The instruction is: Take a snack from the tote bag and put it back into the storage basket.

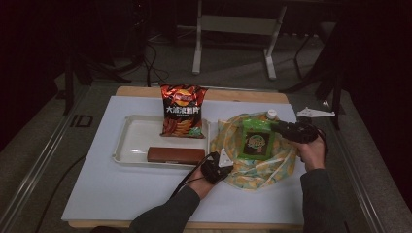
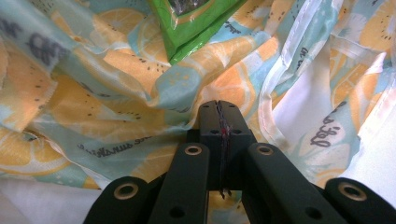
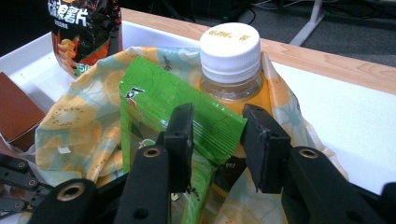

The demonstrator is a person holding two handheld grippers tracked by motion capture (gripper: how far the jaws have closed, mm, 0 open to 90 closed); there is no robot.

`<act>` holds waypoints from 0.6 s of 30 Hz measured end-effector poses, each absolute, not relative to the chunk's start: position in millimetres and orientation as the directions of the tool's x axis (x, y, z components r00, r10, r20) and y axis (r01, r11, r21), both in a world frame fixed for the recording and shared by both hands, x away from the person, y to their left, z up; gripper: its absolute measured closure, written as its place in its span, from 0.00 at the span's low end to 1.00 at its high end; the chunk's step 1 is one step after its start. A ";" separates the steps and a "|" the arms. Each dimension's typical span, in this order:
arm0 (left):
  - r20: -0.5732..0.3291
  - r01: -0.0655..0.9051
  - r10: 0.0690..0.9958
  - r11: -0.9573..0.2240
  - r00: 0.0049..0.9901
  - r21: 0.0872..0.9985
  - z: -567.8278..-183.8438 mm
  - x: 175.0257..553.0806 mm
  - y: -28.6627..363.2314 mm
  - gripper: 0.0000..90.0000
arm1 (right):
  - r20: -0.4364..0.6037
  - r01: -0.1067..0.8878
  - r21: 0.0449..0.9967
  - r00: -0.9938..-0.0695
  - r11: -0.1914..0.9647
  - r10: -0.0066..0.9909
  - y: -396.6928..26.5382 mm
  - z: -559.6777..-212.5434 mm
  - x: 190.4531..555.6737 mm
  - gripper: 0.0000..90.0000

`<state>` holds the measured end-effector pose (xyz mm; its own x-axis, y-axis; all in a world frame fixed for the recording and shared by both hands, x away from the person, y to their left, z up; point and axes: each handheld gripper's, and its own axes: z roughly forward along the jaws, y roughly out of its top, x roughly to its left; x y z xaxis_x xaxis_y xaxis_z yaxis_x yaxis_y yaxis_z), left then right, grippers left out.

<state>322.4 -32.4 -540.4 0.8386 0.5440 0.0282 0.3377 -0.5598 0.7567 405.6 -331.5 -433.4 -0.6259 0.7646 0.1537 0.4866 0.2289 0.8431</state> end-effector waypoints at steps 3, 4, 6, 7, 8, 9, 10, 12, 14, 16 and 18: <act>0.026 0.339 0.544 -0.559 0.839 0.757 -540.4 322.5 -32.4 0.99 | 0.162 0.486 0.844 -0.636 0.228 0.754 -331.8 -434.0 404.8 0.75; 0.028 0.338 0.544 -0.559 0.839 0.757 -540.4 322.5 -32.4 0.99 | 0.165 0.484 0.845 -0.643 0.229 0.748 -331.8 -434.0 404.3 0.77; 0.028 0.338 0.544 -0.560 0.839 0.757 -540.4 322.5 -32.4 0.99 | 0.169 0.481 0.844 -0.656 0.235 0.736 -331.6 -433.5 403.5 0.78; 0.027 0.338 0.544 -0.559 0.839 0.757 -540.4 322.5 -32.4 0.99 | 0.164 0.478 0.844 -0.661 0.242 0.733 -331.4 -433.3 403.4 0.79; 0.029 0.337 0.544 -0.560 0.839 0.757 -540.3 322.5 -32.4 0.99 | 0.163 0.476 0.845 -0.664 0.244 0.730 -331.3 -432.9 403.4 0.80; 0.030 0.337 0.543 -0.561 0.839 0.756 -540.3 322.5 -32.4 0.99 | 0.168 0.477 0.845 -0.666 0.241 0.726 -331.3 -432.5 403.6 0.80; 0.030 0.337 0.544 -0.561 0.839 0.756 -540.3 322.5 -32.4 0.99 | 0.173 0.474 0.848 -0.670 0.237 0.722 -331.5 -432.3 404.3 0.80; 0.029 0.337 0.544 -0.561 0.839 0.756 -540.3 322.4 -32.4 0.99 | 0.188 0.477 0.849 -0.674 0.227 0.714 -331.2 -432.3 405.8 0.80; 0.029 0.337 0.543 -0.561 0.839 0.756 -540.4 322.4 -32.4 0.99 | 0.196 0.479 0.848 -0.682 0.228 0.705 -330.2 -432.9 407.4 0.81; 0.029 0.337 0.544 -0.561 0.839 0.756 -540.3 322.4 -32.3 0.99 | 0.193 0.475 0.848 -0.687 0.233 0.701 -329.1 -433.3 408.0 0.83; 0.030 0.336 0.544 -0.561 0.839 0.757 -540.3 322.5 -32.3 0.99 | 0.201 0.467 0.853 -0.705 0.231 0.680 -329.1 -433.1 406.5 0.84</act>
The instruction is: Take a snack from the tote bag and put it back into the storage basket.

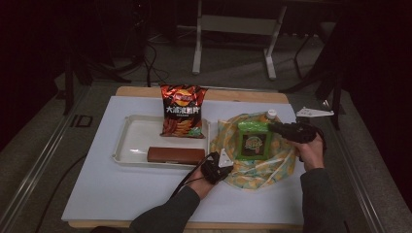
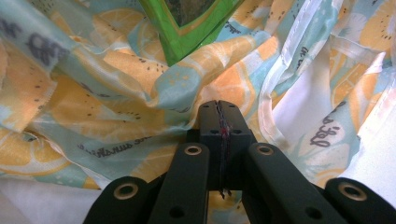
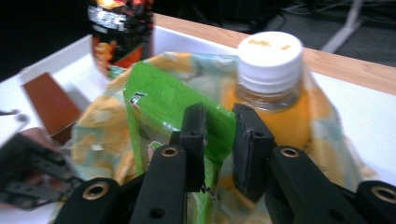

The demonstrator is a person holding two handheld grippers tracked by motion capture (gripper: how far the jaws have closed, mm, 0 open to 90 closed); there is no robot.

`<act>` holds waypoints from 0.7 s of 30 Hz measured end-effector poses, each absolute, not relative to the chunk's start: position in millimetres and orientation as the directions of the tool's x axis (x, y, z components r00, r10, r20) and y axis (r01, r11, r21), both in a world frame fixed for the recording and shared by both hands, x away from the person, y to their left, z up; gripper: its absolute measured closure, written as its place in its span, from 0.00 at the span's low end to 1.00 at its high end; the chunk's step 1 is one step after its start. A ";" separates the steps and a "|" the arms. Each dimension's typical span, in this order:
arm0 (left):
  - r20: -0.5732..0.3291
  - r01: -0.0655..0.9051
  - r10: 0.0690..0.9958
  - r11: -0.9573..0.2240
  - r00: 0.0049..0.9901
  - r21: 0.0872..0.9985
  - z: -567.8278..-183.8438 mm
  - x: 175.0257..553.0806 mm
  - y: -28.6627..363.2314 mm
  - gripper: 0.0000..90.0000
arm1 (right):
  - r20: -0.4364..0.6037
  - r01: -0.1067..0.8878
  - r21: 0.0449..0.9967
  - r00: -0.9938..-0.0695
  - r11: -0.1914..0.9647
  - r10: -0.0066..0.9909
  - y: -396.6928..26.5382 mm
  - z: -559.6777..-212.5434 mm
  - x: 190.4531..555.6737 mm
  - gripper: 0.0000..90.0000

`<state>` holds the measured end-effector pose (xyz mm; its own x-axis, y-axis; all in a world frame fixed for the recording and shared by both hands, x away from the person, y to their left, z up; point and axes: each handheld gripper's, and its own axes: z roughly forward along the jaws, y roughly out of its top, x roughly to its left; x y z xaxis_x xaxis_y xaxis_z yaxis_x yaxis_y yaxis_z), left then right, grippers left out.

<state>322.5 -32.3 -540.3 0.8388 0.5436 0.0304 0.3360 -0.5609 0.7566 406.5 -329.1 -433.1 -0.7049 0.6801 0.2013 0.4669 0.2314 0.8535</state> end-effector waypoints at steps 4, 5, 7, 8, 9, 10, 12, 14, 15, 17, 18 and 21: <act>0.030 0.337 0.544 -0.561 0.839 0.756 -540.3 322.4 -32.4 0.99 | 0.197 0.436 0.867 -0.745 0.242 0.637 -329.1 -431.7 400.1 0.84; 0.029 0.337 0.544 -0.561 0.839 0.756 -540.3 322.4 -32.4 0.99 | 0.194 0.427 0.870 -0.756 0.247 0.625 -329.0 -431.5 398.5 0.84; 0.025 0.339 0.544 -0.558 0.839 0.757 -540.4 322.6 -32.3 0.99 | 0.189 0.418 0.872 -0.768 0.254 0.612 -329.1 -431.2 396.9 0.84; 0.025 0.340 0.544 -0.558 0.839 0.757 -540.4 322.6 -32.3 0.99 | 0.182 0.396 0.881 -0.790 0.260 0.585 -329.4 -430.7 393.9 0.84; 0.026 0.339 0.544 -0.559 0.839 0.757 -540.4 322.6 -32.3 0.99 | 0.181 0.386 0.885 -0.801 0.261 0.570 -329.8 -430.1 392.4 0.84; 0.026 0.339 0.543 -0.559 0.839 0.757 -540.4 322.6 -32.3 0.99 | 0.184 0.381 0.887 -0.809 0.260 0.559 -329.9 -429.6 391.1 0.83; 0.025 0.339 0.543 -0.559 0.840 0.757 -540.4 322.7 -32.3 0.99 | 0.181 0.366 0.893 -0.825 0.262 0.536 -330.0 -428.7 389.1 0.82; 0.025 0.339 0.543 -0.559 0.839 0.757 -540.4 322.6 -32.3 0.99 | 0.180 0.355 0.897 -0.836 0.261 0.518 -329.7 -428.0 387.5 0.80; 0.025 0.339 0.543 -0.559 0.839 0.757 -540.4 322.5 -32.4 0.99 | 0.182 0.350 0.900 -0.845 0.262 0.503 -329.5 -428.1 387.4 0.79; 0.027 0.338 0.543 -0.560 0.839 0.757 -540.4 322.4 -32.4 0.99 | 0.185 0.345 0.899 -0.856 0.269 0.482 -328.1 -428.5 386.8 0.78; 0.028 0.337 0.544 -0.560 0.839 0.757 -540.4 322.4 -32.5 0.99 | 0.183 0.343 0.899 -0.859 0.272 0.478 -327.3 -429.0 386.7 0.78; 0.030 0.336 0.543 -0.561 0.839 0.757 -540.4 322.4 -32.5 0.99 | 0.201 0.348 0.896 -0.872 0.276 0.446 -325.2 -431.3 386.6 0.75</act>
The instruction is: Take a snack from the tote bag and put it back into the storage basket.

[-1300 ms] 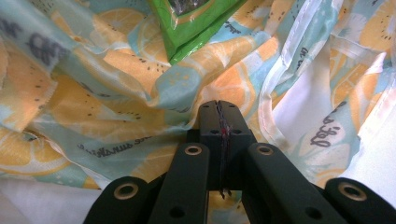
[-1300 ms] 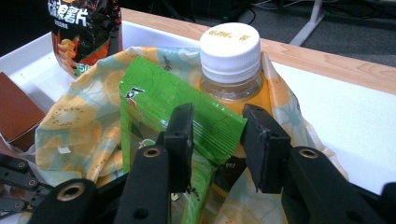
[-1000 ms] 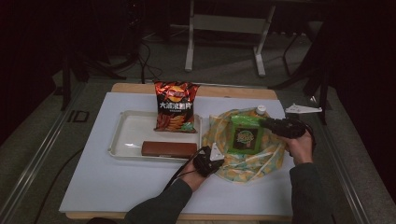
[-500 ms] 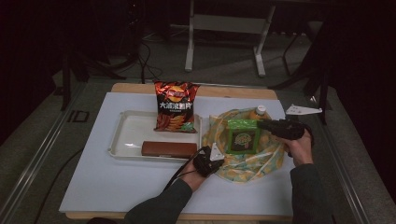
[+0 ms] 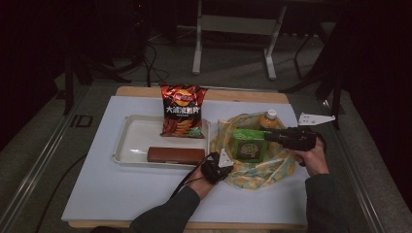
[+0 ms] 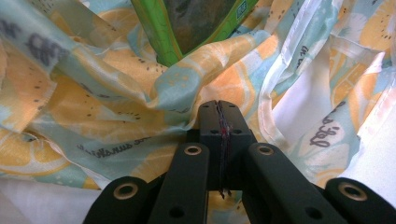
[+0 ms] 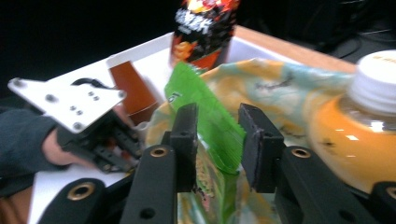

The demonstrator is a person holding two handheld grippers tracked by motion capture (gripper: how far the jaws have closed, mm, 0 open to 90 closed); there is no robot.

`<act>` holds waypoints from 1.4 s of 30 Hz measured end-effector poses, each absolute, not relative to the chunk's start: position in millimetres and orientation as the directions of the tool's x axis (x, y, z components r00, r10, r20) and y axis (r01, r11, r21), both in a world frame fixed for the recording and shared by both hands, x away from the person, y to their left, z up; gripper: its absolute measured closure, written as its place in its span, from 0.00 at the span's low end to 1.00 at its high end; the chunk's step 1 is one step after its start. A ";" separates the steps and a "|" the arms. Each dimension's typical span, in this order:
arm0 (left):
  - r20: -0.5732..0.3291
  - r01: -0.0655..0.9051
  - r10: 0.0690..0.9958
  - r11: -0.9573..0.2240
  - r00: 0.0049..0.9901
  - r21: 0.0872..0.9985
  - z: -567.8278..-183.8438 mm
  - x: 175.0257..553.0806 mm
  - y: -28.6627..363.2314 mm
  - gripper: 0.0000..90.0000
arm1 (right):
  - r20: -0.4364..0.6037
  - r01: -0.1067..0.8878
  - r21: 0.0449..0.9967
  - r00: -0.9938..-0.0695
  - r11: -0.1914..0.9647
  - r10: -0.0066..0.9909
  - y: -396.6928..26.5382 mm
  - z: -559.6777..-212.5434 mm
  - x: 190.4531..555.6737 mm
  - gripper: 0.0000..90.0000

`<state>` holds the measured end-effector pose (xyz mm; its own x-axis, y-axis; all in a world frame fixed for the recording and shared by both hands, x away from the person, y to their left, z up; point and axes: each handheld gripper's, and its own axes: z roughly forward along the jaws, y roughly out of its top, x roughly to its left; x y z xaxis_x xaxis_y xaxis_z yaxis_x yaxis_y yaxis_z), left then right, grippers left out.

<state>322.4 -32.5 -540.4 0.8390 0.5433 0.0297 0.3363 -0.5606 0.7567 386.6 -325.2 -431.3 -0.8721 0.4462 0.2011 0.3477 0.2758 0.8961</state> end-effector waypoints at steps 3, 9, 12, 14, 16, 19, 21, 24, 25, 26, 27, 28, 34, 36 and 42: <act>0.032 0.335 0.543 -0.561 0.839 0.757 -540.3 322.4 -32.4 0.99 | 0.204 0.346 0.891 -0.884 0.295 0.422 -321.9 -434.6 385.8 0.74; 0.032 0.335 0.543 -0.562 0.839 0.757 -540.3 322.3 -32.5 0.98 | 0.204 0.350 0.886 -0.884 0.305 0.421 -318.5 -439.1 385.6 0.76; 0.031 0.335 0.543 -0.561 0.839 0.757 -540.4 322.2 -32.6 0.98 | 0.207 0.353 0.882 -0.885 0.312 0.418 -318.0 -440.8 385.9 0.82; 0.030 0.336 0.543 -0.560 0.839 0.757 -540.4 322.1 -32.6 0.98 | 0.202 0.351 0.883 -0.884 0.311 0.422 -317.8 -441.2 385.2 0.87; 0.029 0.337 0.543 -0.560 0.839 0.757 -540.4 322.3 -32.5 0.98 | 0.198 0.348 0.884 -0.883 0.311 0.425 -317.8 -441.3 385.1 0.89; 0.028 0.337 0.543 -0.559 0.839 0.757 -540.4 322.3 -32.5 0.98 | 0.193 0.344 0.887 -0.883 0.309 0.428 -317.0 -442.0 384.9 0.96; 0.028 0.337 0.543 -0.560 0.839 0.757 -540.4 322.3 -32.5 0.98 | 0.190 0.340 0.889 -0.884 0.307 0.428 -316.0 -441.7 384.6 0.98; 0.027 0.337 0.543 -0.559 0.839 0.757 -540.4 322.4 -32.5 0.98 | 0.182 0.333 0.892 -0.884 0.307 0.430 -314.5 -440.3 384.1 0.99; 0.027 0.338 0.543 -0.559 0.839 0.757 -540.4 322.4 -32.4 0.98 | 0.181 0.331 0.893 -0.884 0.306 0.431 -314.0 -439.8 384.0 0.99; 0.027 0.338 0.543 -0.559 0.839 0.757 -540.4 322.4 -32.4 0.98 | 0.176 0.329 0.892 -0.883 0.309 0.434 -313.5 -438.9 383.8 0.99; 0.027 0.338 0.543 -0.559 0.839 0.757 -540.4 322.4 -32.4 0.98 | 0.176 0.329 0.892 -0.883 0.309 0.434 -313.5 -438.9 383.8 0.99; 0.027 0.338 0.543 -0.559 0.839 0.758 -540.5 322.4 -32.5 0.98 | 0.173 0.329 0.892 -0.883 0.311 0.437 -312.9 -438.1 383.6 1.00; 0.026 0.338 0.544 -0.556 0.839 0.759 -540.5 322.5 -32.5 0.98 | 0.149 0.314 0.893 -0.882 0.323 0.447 -309.0 -430.3 381.7 1.00; 0.025 0.339 0.544 -0.557 0.839 0.758 -540.5 322.5 -32.4 0.98 | 0.140 0.307 0.893 -0.885 0.329 0.445 -308.3 -428.4 381.2 1.00; 0.026 0.338 0.543 -0.558 0.839 0.758 -540.5 322.5 -32.4 0.98 | 0.135 0.307 0.885 -0.890 0.351 0.436 -305.6 -424.9 382.4 1.00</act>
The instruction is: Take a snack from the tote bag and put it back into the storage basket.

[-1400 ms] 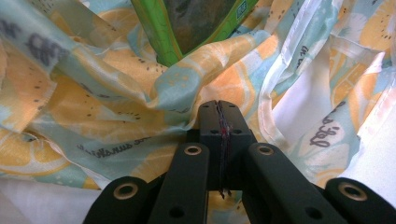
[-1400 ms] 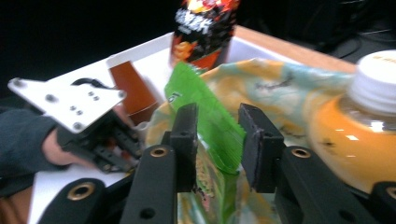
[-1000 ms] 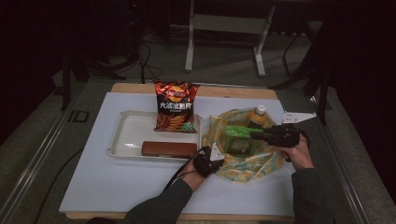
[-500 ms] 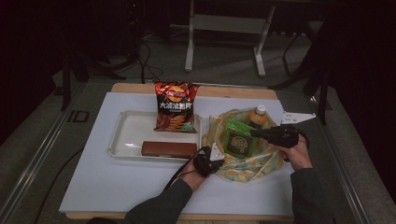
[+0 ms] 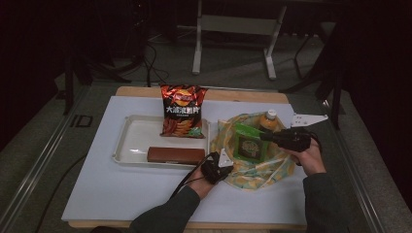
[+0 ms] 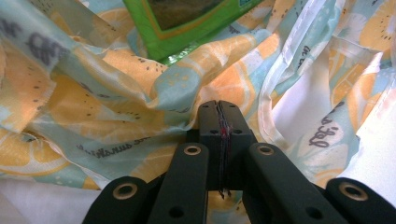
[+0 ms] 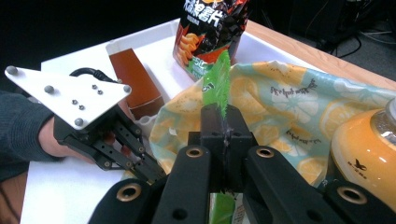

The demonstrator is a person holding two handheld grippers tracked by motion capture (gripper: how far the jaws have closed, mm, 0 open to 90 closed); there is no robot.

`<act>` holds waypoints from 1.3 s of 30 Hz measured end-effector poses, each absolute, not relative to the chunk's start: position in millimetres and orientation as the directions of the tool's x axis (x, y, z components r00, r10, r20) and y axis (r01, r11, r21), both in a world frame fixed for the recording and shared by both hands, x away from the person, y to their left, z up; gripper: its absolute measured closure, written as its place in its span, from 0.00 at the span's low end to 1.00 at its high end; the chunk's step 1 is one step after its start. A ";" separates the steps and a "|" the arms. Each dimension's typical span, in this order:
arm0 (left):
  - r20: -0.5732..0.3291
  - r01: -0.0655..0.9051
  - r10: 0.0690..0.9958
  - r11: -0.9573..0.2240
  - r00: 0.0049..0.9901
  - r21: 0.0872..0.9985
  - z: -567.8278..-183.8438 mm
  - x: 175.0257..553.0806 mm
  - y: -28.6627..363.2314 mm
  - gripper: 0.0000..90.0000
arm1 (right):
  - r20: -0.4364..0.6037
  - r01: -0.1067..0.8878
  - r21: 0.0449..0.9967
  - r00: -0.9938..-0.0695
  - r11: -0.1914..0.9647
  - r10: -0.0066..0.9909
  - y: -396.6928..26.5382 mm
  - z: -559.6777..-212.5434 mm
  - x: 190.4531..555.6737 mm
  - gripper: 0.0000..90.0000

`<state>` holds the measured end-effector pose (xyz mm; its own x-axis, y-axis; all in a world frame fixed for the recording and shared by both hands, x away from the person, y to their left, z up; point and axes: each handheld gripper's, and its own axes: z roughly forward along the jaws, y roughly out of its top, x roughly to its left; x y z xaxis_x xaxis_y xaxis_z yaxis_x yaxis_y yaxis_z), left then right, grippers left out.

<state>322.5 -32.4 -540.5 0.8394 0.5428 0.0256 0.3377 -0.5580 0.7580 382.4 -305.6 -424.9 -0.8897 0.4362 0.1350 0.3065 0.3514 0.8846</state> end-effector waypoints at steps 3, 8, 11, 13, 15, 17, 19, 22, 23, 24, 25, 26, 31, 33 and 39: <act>0.025 0.338 0.543 -0.558 0.839 0.758 -540.5 322.5 -32.4 0.98 | 0.135 0.304 0.885 -0.892 0.352 0.432 -305.3 -423.2 382.6 1.00; 0.025 0.338 0.543 -0.557 0.839 0.759 -540.5 322.4 -32.5 0.98 | 0.129 0.294 0.892 -0.895 0.345 0.428 -306.1 -416.5 381.0 1.00; 0.025 0.337 0.542 -0.558 0.840 0.758 -540.5 322.4 -32.4 0.98 | 0.121 0.287 0.891 -0.897 0.352 0.424 -306.2 -411.6 380.1 1.00; 0.027 0.336 0.542 -0.559 0.840 0.758 -540.5 322.3 -32.5 0.98 | 0.117 0.282 0.893 -0.899 0.351 0.423 -306.0 -408.5 379.5 1.00; 0.026 0.337 0.541 -0.558 0.840 0.758 -540.5 322.4 -32.5 0.99 | 0.116 0.278 0.895 -0.900 0.348 0.421 -305.7 -404.9 378.7 1.00; 0.026 0.336 0.541 -0.559 0.840 0.758 -540.5 322.3 -32.5 0.99 | 0.112 0.270 0.899 -0.902 0.344 0.417 -305.0 -401.2 378.0 1.00; 0.026 0.336 0.541 -0.559 0.840 0.758 -540.5 322.3 -32.5 0.99 | 0.109 0.267 0.901 -0.902 0.341 0.418 -303.8 -397.5 377.6 1.00; 0.026 0.336 0.541 -0.559 0.841 0.758 -540.5 322.3 -32.5 0.99 | 0.104 0.263 0.901 -0.903 0.346 0.416 -301.0 -392.7 377.9 1.00; 0.025 0.336 0.541 -0.558 0.841 0.758 -540.5 322.3 -32.5 0.99 | 0.099 0.259 0.900 -0.905 0.350 0.414 -299.9 -391.2 378.1 1.00; 0.025 0.336 0.541 -0.558 0.840 0.759 -540.6 322.3 -32.5 0.99 | 0.097 0.258 0.900 -0.905 0.352 0.414 -298.7 -389.8 378.1 1.00; 0.025 0.336 0.541 -0.558 0.840 0.759 -540.6 322.3 -32.5 0.99 | 0.094 0.256 0.899 -0.906 0.356 0.414 -297.4 -388.4 378.2 1.00; 0.026 0.336 0.541 -0.559 0.841 0.758 -540.4 322.3 -32.5 0.99 | 0.093 0.254 0.899 -0.906 0.357 0.412 -296.0 -387.0 378.1 1.00; 0.027 0.335 0.540 -0.559 0.841 0.758 -540.5 322.2 -32.6 0.99 | 0.079 0.240 0.899 -0.912 0.366 0.403 -288.5 -379.1 375.6 1.00; 0.028 0.334 0.540 -0.560 0.841 0.758 -540.5 322.1 -32.6 0.99 | 0.073 0.233 0.899 -0.915 0.370 0.398 -285.6 -375.9 375.0 1.00; 0.029 0.332 0.539 -0.560 0.842 0.759 -540.5 322.2 -32.6 0.99 | 0.068 0.216 0.909 -0.921 0.357 0.384 -280.8 -365.8 374.5 1.00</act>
